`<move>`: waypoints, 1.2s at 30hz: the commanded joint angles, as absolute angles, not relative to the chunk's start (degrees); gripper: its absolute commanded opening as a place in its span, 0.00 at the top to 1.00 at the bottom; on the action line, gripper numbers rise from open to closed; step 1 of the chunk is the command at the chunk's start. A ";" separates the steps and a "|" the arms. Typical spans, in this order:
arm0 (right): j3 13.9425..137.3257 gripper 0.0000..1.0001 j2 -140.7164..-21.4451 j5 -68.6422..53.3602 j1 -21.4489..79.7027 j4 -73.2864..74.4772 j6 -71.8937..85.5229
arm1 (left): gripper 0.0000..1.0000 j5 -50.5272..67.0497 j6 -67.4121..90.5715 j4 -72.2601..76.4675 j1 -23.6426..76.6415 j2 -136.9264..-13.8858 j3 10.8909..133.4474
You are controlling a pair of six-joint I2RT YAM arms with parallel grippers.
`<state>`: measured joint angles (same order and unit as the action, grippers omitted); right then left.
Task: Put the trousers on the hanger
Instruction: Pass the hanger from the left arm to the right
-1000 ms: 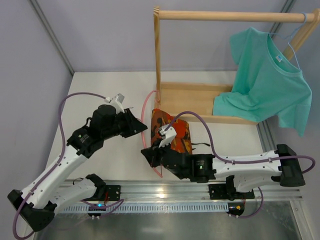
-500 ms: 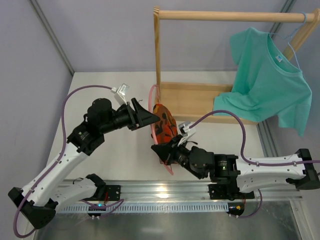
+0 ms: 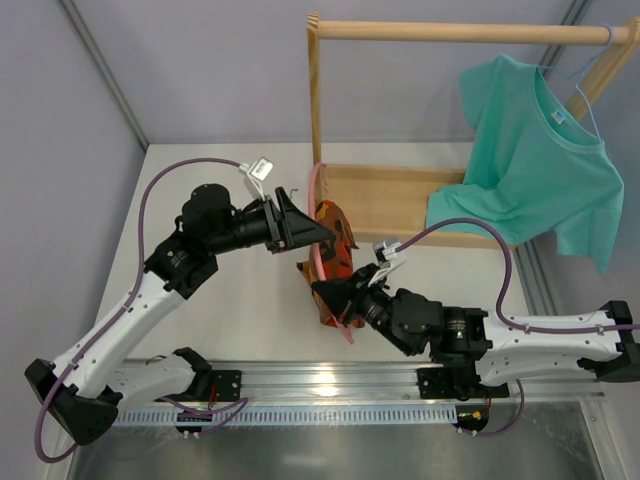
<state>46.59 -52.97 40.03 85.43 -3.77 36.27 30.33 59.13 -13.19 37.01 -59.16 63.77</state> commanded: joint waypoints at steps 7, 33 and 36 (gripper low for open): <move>47.02 0.96 -53.08 45.97 82.71 -7.47 33.75 | 0.30 36.13 46.33 -27.24 37.27 -61.61 69.97; 46.23 0.96 -51.78 46.22 79.45 -11.43 34.54 | 0.39 44.64 43.06 -28.32 37.18 -58.45 68.99; 46.32 0.96 -50.02 46.41 79.19 -11.51 33.75 | 0.38 45.96 45.35 -26.46 37.27 -58.71 69.70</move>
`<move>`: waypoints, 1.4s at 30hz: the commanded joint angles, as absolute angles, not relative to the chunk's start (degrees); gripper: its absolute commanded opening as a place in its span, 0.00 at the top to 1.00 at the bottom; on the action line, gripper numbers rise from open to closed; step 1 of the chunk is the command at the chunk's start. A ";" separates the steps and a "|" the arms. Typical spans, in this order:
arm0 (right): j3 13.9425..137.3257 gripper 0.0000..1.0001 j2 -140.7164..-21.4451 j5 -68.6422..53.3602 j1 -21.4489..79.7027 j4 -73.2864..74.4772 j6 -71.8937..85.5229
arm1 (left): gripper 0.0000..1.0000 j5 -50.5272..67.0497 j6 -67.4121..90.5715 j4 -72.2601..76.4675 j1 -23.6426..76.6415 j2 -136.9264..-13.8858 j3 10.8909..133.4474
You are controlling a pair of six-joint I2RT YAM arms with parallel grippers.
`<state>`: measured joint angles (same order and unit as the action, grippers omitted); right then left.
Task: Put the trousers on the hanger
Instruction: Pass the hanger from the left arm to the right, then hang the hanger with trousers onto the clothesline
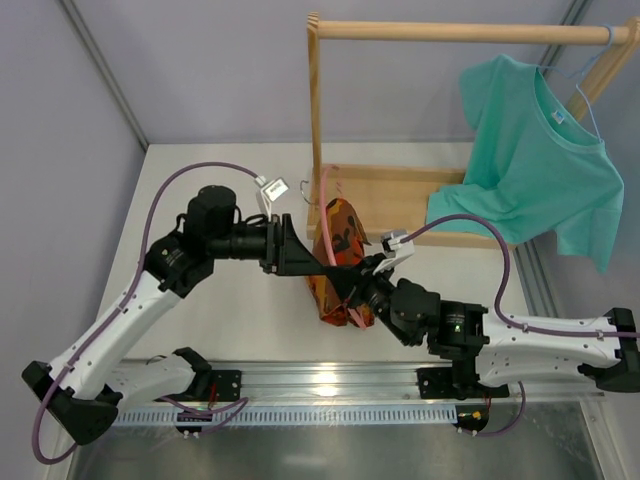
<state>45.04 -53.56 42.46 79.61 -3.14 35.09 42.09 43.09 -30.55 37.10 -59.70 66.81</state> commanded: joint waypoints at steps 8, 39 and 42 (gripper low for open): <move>46.93 0.96 -44.30 47.37 78.40 -10.99 31.29 | 0.35 40.79 50.09 -19.08 37.27 -56.95 70.84; 73.12 0.96 -50.26 29.73 58.81 -21.01 29.17 | 0.35 28.12 45.26 -18.02 37.18 -62.58 66.97; 75.32 0.96 -52.37 25.86 52.84 -21.09 35.05 | 0.35 28.48 45.00 -18.11 37.27 -63.19 67.06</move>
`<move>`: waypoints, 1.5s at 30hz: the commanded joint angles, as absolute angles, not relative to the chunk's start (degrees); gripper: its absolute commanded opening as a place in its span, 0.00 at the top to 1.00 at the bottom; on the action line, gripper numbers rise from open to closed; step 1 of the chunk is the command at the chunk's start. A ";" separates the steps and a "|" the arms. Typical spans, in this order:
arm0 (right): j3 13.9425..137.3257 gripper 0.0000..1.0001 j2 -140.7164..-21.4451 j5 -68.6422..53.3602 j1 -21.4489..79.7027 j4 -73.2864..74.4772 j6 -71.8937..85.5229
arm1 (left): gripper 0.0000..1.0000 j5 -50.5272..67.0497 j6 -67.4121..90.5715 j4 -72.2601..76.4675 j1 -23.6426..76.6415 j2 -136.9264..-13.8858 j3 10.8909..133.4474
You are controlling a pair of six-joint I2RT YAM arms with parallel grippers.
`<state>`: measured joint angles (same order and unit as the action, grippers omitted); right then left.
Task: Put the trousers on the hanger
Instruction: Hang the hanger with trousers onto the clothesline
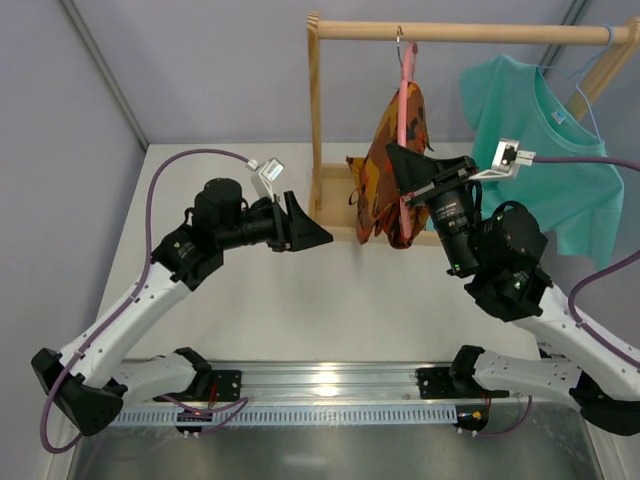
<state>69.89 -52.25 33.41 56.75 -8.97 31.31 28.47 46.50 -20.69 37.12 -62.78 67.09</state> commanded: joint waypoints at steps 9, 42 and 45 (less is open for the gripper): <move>79.01 0.96 -59.32 13.28 35.18 -23.02 54.40 | 0.35 28.83 44.39 -18.02 37.18 -63.28 67.94; 65.57 0.00 -40.27 14.50 22.68 43.05 37.98 | 0.00 7.83 32.87 -29.96 36.56 -63.46 72.51; 63.64 0.00 -35.88 15.73 22.76 47.72 35.95 | 0.00 5.01 32.52 -30.06 36.56 -60.39 70.67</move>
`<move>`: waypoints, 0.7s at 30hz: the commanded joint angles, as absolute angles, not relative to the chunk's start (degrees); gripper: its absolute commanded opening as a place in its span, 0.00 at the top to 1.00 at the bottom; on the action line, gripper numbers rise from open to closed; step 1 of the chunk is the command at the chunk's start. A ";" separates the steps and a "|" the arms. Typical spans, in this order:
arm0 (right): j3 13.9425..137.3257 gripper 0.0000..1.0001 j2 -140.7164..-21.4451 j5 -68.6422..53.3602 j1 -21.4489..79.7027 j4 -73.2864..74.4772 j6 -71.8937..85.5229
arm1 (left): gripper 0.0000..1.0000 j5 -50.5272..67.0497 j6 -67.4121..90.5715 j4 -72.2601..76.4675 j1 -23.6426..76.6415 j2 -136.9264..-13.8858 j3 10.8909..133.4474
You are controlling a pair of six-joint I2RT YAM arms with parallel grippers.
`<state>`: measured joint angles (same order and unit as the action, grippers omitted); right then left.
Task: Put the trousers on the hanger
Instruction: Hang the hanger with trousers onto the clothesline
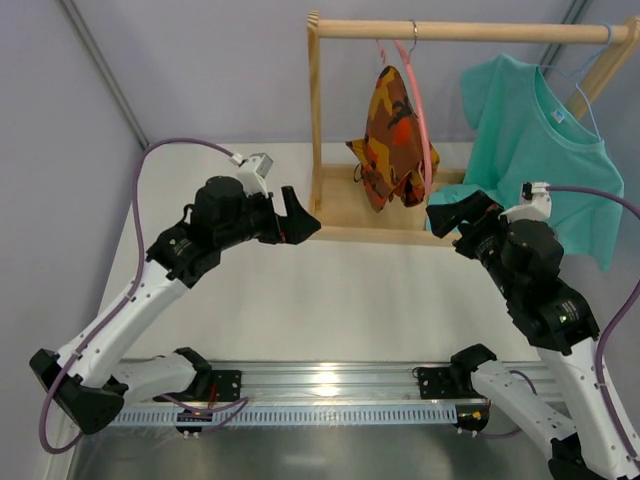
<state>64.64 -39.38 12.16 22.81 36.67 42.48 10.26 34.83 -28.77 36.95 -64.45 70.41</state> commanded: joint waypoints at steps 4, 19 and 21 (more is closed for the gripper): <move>63.11 0.00 -31.82 15.91 22.76 52.98 34.20 | 0.00 4.92 32.78 -28.04 36.56 -55.29 66.54; 58.71 0.01 -18.98 7.65 22.68 50.19 33.66 | 0.00 5.80 33.66 -29.00 36.56 -44.48 63.10; 58.62 0.01 -19.25 7.65 22.76 50.10 33.49 | 0.00 5.71 33.66 -29.62 36.48 -44.12 63.28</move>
